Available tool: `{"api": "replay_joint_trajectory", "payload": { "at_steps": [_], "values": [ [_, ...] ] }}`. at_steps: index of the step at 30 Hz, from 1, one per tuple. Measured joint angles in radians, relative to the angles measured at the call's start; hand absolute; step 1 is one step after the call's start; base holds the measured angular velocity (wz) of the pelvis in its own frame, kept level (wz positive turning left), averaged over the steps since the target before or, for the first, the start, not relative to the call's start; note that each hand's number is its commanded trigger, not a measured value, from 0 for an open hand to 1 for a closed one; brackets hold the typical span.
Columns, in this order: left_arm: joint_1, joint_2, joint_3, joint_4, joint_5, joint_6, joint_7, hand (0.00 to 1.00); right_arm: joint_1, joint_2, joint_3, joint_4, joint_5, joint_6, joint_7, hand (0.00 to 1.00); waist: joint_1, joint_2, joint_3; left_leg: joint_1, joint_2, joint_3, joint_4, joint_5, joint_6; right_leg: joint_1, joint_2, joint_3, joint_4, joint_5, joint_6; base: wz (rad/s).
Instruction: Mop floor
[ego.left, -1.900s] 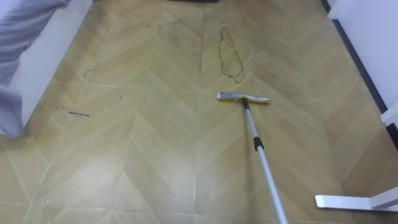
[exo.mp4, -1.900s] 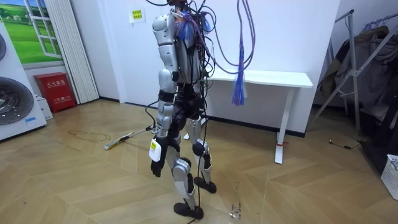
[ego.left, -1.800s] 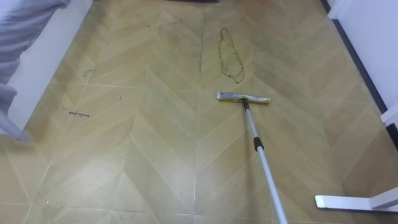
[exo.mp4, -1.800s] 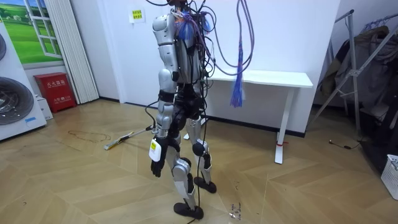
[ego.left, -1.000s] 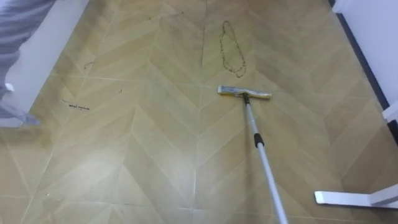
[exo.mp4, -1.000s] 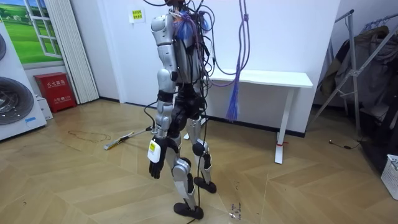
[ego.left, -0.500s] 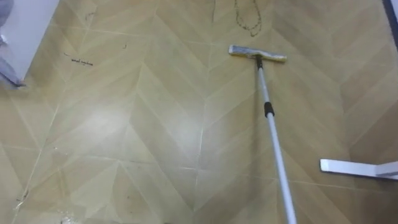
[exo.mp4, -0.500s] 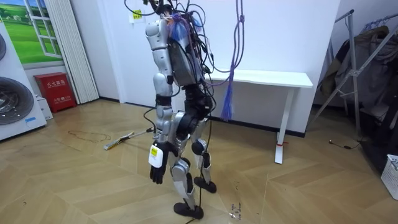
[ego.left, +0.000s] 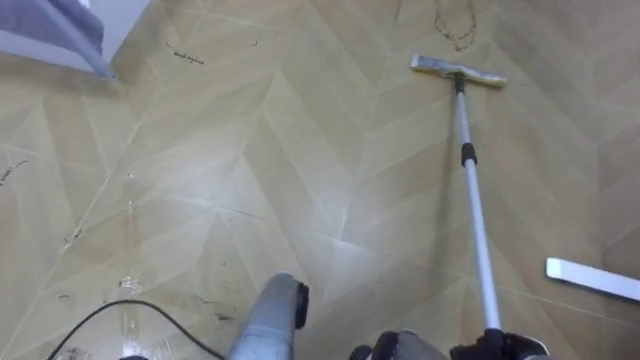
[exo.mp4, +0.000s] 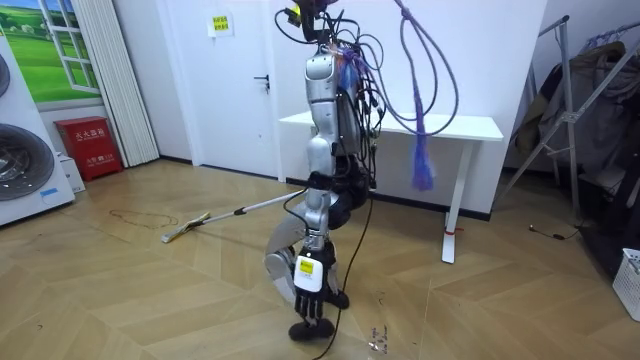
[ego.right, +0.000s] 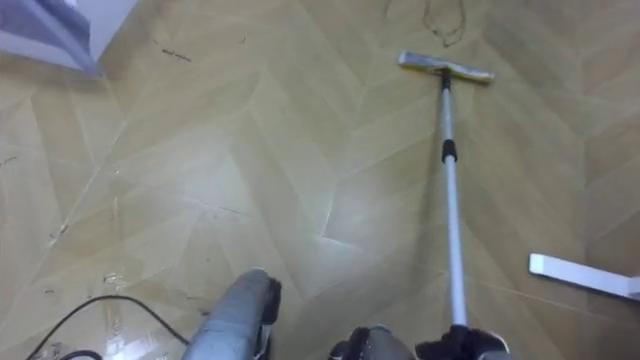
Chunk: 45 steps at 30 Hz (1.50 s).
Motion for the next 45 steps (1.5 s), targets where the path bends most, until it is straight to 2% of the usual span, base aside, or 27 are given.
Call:
{"api": "replay_joint_trajectory", "payload": {
  "at_steps": [1, 2, 3, 5, 8, 10, 12, 13, 15, 17, 19, 21, 23, 24, 26, 27, 28, 29, 30, 32, 33, 36, 37, 40, 41, 43, 45],
  "values": [
    [-0.005, 0.0, -0.002, -0.003, 0.0, -0.001, -0.009, 0.0, 0.0, -0.006, 0.001, -0.002, 0.01, 0.002, 0.007, 1.0, -0.012, -0.002, 0.0016, 0.04, -0.011, 0.015, -0.112, -0.064, 0.006, -0.013, -0.002, 0.012, -0.002, -0.003, 0.006, 0.43],
    [-0.008, 0.001, -0.003, -0.005, 0.001, 0.0, -0.014, 0.0, 0.001, -0.007, 0.001, -0.001, 0.011, 0.003, 0.008, 1.0, -0.023, -0.001, 0.0011, 0.054, -0.015, 0.025, -0.156, -0.088, 0.017, -0.018, -0.001, 0.018, -0.005, -0.003, 0.015, 0.79],
    [-0.015, 0.003, -0.007, -0.006, 0.002, 0.003, -0.025, 0.0, 0.005, -0.008, -0.001, 0.008, 0.011, 0.003, 0.008, 1.0, -0.046, -0.001, 0.0007, 0.071, -0.025, 0.052, -0.23, -0.12, 0.066, -0.025, 0.004, 0.032, -0.016, 0.004, 0.029, 0.83],
    [-0.02, -0.004, -0.012, -0.007, 0.004, 0.007, -0.044, 0.0, 0.021, -0.015, -0.006, 0.017, 0.014, 0.005, 0.009, 1.0, -0.05, 0.001, -0.0023, 0.079, -0.027, 0.078, -0.28, -0.12, 0.067, -0.024, 0.042, 0.093, -0.061, 0.022, 0.06, 0.61],
    [-0.009, -0.015, -0.013, -0.007, 0.01, 0.023, -0.071, 0.0, 0.079, -0.047, -0.006, 0.028, 0.02, 0.003, 0.014, 1.0, -0.051, 0.029, -0.0181, 0.14, -0.024, 0.128, -0.382, -0.121, 0.091, 0.029, 0.081, 0.188, -0.166, 0.082, 0.134, 0.22],
    [-0.008, -0.018, -0.009, -0.008, 0.01, 0.026, -0.064, 0.0, 0.103, -0.099, -0.001, 0.069, 0.005, 0.009, 0.007, 1.0, -0.052, 0.067, -0.0202, 0.151, -0.024, 0.189, -0.348, -0.141, 0.149, -0.002, 0.056, 0.212, -0.075, 0.115, 0.128, -0.06],
    [-0.013, -0.014, -0.008, -0.011, 0.01, 0.027, -0.053, 0.0, 0.121, -0.116, 0.011, 0.072, 0.001, 0.015, -0.01, 1.0, -0.068, 0.091, -0.0191, 0.136, -0.032, 0.21, -0.297, -0.188, 0.179, -0.096, 0.032, 0.224, 0.094, 0.169, 0.138, -0.2],
    [-0.016, -0.013, -0.008, -0.02, 0.01, 0.026, -0.039, 0.0, 0.146, -0.11, 0.029, 0.066, 0.002, 0.022, -0.022, 1.0, -0.088, 0.098, -0.0205, 0.137, -0.044, 0.214, -0.285, -0.204, 0.194, -0.146, 0.017, 0.229, 0.173, 0.204, 0.141, -0.09],
    [-0.012, -0.012, -0.005, -0.027, 0.01, 0.019, -0.01, 0.0, 0.185, -0.083, 0.035, 0.043, 0.003, 0.034, -0.044, 1.0, -0.108, 0.109, -0.0188, 0.139, -0.046, 0.22, -0.282, -0.22, 0.206, -0.19, 0.01, 0.227, 0.153, 0.198, 0.145, -0.02],
    [-0.012, -0.014, -0.009, -0.038, 0.01, 0.021, 0.011, 0.0, 0.203, -0.048, 0.035, 0.041, 0.006, 0.034, -0.055, 1.0, -0.137, 0.108, -0.0171, 0.145, -0.047, 0.224, -0.288, -0.231, 0.209, -0.222, 0.006, 0.219, 0.025, 0.194, 0.146, -0.07],
    [-0.009, -0.029, -0.009, -0.04, 0.009, 0.03, 0.033, 0.0, 0.226, -0.016, 0.037, 0.042, 0.013, 0.044, -0.062, 1.0, -0.153, 0.101, -0.0147, 0.177, -0.045, 0.224, -0.294, -0.261, 0.2, -0.222, 0.004, 0.194, -0.16, 0.228, 0.114, -0.09],
    [-0.004, -0.041, -0.008, -0.043, 0.01, 0.04, 0.034, 0.0, 0.239, -0.007, 0.035, 0.042, 0.012, 0.06, -0.064, 1.0, -0.153, 0.094, -0.0163, 0.21, -0.043, 0.223, -0.291, -0.291, 0.187, -0.209, -0.002, 0.157, -0.201, 0.269, 0.08, -0.07],
    [0.013, -0.04, 0.005, -0.062, 0.01, 0.052, 0.044, 0.0, 0.237, -0.001, 0.035, 0.039, 0.012, 0.075, -0.069, 1.0, -0.142, 0.079, -0.0157, 0.243, -0.027, 0.224, -0.273, -0.321, 0.161, -0.184, 0.002, 0.138, -0.179, 0.265, 0.078, -0.24],
    [0.013, -0.034, 0.011, -0.062, 0.008, 0.06, 0.055, 0.0, 0.221, 0.001, 0.036, 0.037, 0.009, 0.084, -0.073, 1.0, -0.124, 0.067, -0.0133, 0.243, -0.009, 0.221, -0.201, -0.324, 0.148, -0.165, 0.004, 0.119, -0.149, 0.239, 0.064, -0.42],
    [0.021, -0.025, 0.014, -0.063, 0.008, 0.064, 0.065, 0.0, 0.193, -0.002, 0.036, 0.044, 0.0, 0.098, -0.082, 1.0, -0.094, 0.054, -0.0125, 0.192, 0.025, 0.195, 0.0, -0.265, 0.095, -0.144, 0.021, 0.109, -0.08, 0.19, 0.037, -0.43],
    [0.028, -0.024, 0.013, -0.063, -0.003, 0.065, 0.076, 0.0, 0.162, -0.007, 0.036, 0.043, -0.001, 0.105, -0.081, 1.0, -0.083, 0.041, -0.0128, 0.152, 0.027, 0.17, 0.125, -0.18, 0.078, -0.129, 0.027, 0.117, -0.032, 0.15, 0.027, -0.26],
    [0.028, -0.024, 0.006, -0.062, -0.004, 0.064, 0.079, 0.0, 0.125, -0.013, 0.036, 0.043, -0.001, 0.121, -0.08, 1.0, -0.068, 0.024, -0.0076, 0.104, 0.026, 0.146, 0.23, -0.06, 0.062, -0.114, 0.034, 0.124, 0.004, 0.114, 0.017, -0.18],
    [0.028, -0.024, 0.001, -0.063, -0.004, 0.064, 0.079, 0.0, 0.103, -0.014, 0.036, 0.042, 0.003, 0.128, -0.079, 1.0, -0.061, 0.011, -0.0052, 0.077, 0.024, 0.138, 0.272, 0.003, 0.051, -0.112, 0.038, 0.13, 0.019, 0.098, 0.014, -0.08],
    [0.022, -0.023, -0.006, -0.063, -0.004, 0.063, 0.077, 0.0, 0.057, -0.022, 0.038, 0.041, 0.015, 0.129, -0.07, 1.0, -0.043, 0.004, -0.0047, 0.016, 0.024, 0.12, 0.331, 0.031, 0.045, -0.114, 0.051, 0.138, 0.046, 0.072, 0.009, 0.0],
    [0.023, -0.017, -0.01, -0.08, -0.003, 0.062, 0.068, 0.0, 0.012, -0.032, 0.04, 0.04, 0.052, 0.115, -0.055, 1.0, -0.036, 0.0, -0.0014, -0.072, 0.024, 0.121, 0.297, -0.017, 0.05, -0.117, 0.057, 0.133, 0.089, 0.03, 0.004, 0.06],
    [0.042, -0.013, -0.01, -0.096, -0.003, 0.061, 0.06, 0.0, -0.015, -0.032, 0.049, 0.038, 0.075, 0.103, -0.043, 1.0, -0.025, -0.002, 0.0002, -0.097, 0.023, 0.122, 0.186, -0.051, 0.042, -0.105, 0.068, 0.131, 0.107, 0.007, -0.001, -0.1],
    [0.092, -0.002, -0.01, -0.118, -0.002, 0.058, 0.027, 0.0, -0.015, -0.025, 0.072, 0.027, 0.12, 0.085, -0.013, 1.0, -0.012, 0.003, 0.0, -0.065, 0.007, 0.116, -0.182, -0.055, 0.04, -0.029, 0.084, 0.124, 0.108, -0.052, 0.003, -0.07],
    [0.107, -0.002, -0.01, -0.119, -0.001, 0.058, 0.01, 0.0, 0.014, -0.025, 0.077, 0.024, 0.138, 0.081, -0.006, 1.0, -0.014, 0.006, 0.0008, -0.045, -0.002, 0.119, -0.204, -0.029, 0.077, 0.01, 0.078, 0.123, 0.105, -0.081, 0.012, 0.06],
    [0.108, -0.007, -0.011, -0.116, -0.006, 0.039, -0.006, 0.0, 0.104, -0.046, 0.079, 0.034, 0.169, 0.072, 0.001, 1.0, -0.041, 0.019, -0.0106, 0.004, -0.028, 0.165, -0.203, -0.085, 0.155, 0.071, 0.036, 0.13, 0.084, -0.114, 0.06, 0.29],
    [0.104, -0.009, -0.01, -0.117, -0.007, 0.034, -0.009, 0.0, 0.117, -0.054, 0.079, 0.041, 0.169, 0.069, 0.0, 1.0, -0.044, 0.025, -0.0114, 0.011, -0.035, 0.172, -0.201, -0.099, 0.159, 0.073, 0.026, 0.136, 0.089, -0.117, 0.064, 0.06],
    [0.099, -0.01, -0.01, -0.119, -0.016, 0.027, -0.01, 0.0, 0.19, -0.075, 0.089, 0.051, 0.167, 0.067, -0.012, 1.0, -0.068, 0.056, -0.0235, 0.038, -0.067, 0.192, -0.194, -0.147, 0.19, 0.034, -0.015, 0.159, 0.204, -0.055, 0.122, 0.07],
    [0.107, -0.009, -0.007, -0.142, -0.028, 0.017, 0.001, 0.0, 0.24, -0.061, 0.099, 0.05, 0.163, 0.073, -0.027, 1.0, -0.077, 0.075, -0.0313, 0.069, -0.075, 0.197, -0.198, -0.186, 0.199, -0.009, -0.018, 0.189, 0.293, 0.041, 0.143, -0.13]
  ]
}}
